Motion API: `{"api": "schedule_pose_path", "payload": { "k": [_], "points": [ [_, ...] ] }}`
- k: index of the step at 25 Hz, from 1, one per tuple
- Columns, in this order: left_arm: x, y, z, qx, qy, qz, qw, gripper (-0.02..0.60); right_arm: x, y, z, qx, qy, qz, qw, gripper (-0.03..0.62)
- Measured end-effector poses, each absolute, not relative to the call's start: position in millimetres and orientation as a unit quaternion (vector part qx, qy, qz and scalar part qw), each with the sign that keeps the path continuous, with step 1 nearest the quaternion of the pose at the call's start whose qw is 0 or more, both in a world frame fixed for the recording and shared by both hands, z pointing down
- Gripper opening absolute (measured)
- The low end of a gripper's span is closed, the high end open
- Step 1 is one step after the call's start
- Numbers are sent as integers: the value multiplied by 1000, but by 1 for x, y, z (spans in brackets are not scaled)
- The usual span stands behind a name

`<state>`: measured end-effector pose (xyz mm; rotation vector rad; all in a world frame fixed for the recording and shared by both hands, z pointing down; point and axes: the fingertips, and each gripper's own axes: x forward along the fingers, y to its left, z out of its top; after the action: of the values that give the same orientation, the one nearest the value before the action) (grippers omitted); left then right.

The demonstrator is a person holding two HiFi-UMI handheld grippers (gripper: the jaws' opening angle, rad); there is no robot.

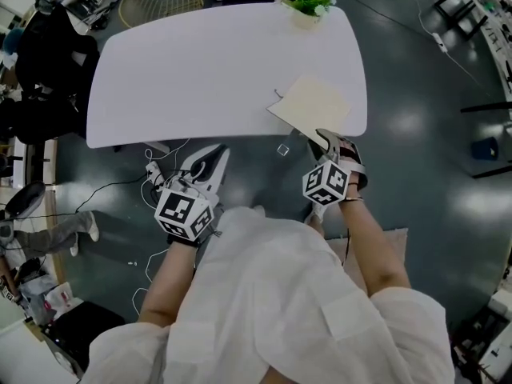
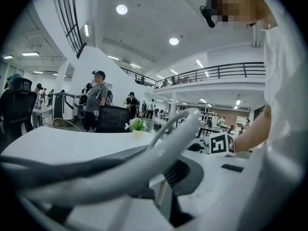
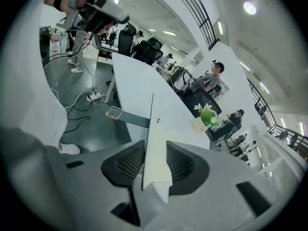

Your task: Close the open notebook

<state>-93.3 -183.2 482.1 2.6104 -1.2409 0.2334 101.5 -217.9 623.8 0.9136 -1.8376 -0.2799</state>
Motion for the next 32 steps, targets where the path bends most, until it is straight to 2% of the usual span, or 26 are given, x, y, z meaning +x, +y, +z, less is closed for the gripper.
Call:
{"api": "schedule_pose_path", "payload": {
  "k": [9,32],
  "points": [
    [-70,-191,480,898,-416,79,120,15,136,-261,610,405,-747,-119,513,138],
    [-65,-198,471,881,-451,80,118,15,195,-320,608,429,-723,-107,530,114]
  ]
}}
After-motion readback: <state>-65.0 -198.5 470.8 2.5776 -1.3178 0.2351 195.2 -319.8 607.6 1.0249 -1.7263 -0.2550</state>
